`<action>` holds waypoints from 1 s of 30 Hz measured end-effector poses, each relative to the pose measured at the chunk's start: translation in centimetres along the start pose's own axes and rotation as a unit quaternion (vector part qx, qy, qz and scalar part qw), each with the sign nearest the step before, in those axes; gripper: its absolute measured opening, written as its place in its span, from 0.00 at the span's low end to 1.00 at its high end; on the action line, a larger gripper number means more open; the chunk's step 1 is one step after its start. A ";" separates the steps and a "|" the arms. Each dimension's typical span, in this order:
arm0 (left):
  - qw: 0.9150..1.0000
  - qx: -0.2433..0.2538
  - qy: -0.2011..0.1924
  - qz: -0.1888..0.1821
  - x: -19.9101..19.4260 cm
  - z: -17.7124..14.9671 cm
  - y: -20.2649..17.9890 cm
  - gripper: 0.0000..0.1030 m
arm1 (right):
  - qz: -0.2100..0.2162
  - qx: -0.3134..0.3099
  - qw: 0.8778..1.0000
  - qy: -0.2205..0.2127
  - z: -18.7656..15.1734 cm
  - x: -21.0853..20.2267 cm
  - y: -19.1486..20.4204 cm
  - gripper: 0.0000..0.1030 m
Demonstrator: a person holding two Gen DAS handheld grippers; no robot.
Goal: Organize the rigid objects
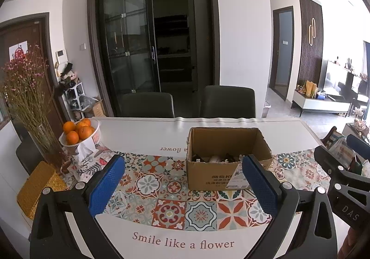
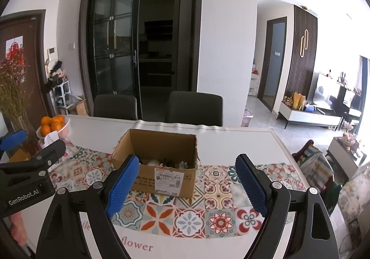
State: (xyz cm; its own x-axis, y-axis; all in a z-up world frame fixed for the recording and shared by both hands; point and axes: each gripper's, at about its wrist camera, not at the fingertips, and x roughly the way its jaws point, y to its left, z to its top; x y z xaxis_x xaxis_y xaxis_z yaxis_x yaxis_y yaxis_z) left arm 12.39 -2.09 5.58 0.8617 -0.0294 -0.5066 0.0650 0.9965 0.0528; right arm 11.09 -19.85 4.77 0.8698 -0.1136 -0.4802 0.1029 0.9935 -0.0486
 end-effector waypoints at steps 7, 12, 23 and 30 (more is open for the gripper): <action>1.000 0.000 0.001 -0.002 -0.3 0.0 0.0 1.00 | 0.000 0.000 1.000 -0.001 0.0 -0.1 0.0 0.83; 1.000 0.001 -0.001 -0.001 -0.6 0.4 -0.1 1.00 | 0.002 0.000 1.000 0.000 0.0 -0.2 0.0 0.83; 1.000 0.001 -0.002 0.000 -0.7 0.7 0.0 1.00 | 0.003 0.000 1.000 0.000 0.1 -0.3 0.1 0.83; 1.000 0.001 -0.002 0.002 -0.7 0.7 -0.1 1.00 | 0.004 0.001 1.000 0.000 0.2 -0.4 0.2 0.83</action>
State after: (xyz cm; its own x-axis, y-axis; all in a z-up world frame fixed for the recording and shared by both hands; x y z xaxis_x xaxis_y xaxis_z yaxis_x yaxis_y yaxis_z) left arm 12.14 -2.18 6.57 0.8643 -0.0262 -0.5023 0.0629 0.9964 0.0562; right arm 10.84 -19.59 5.10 0.8702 -0.1056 -0.4813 0.0969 0.9944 -0.0430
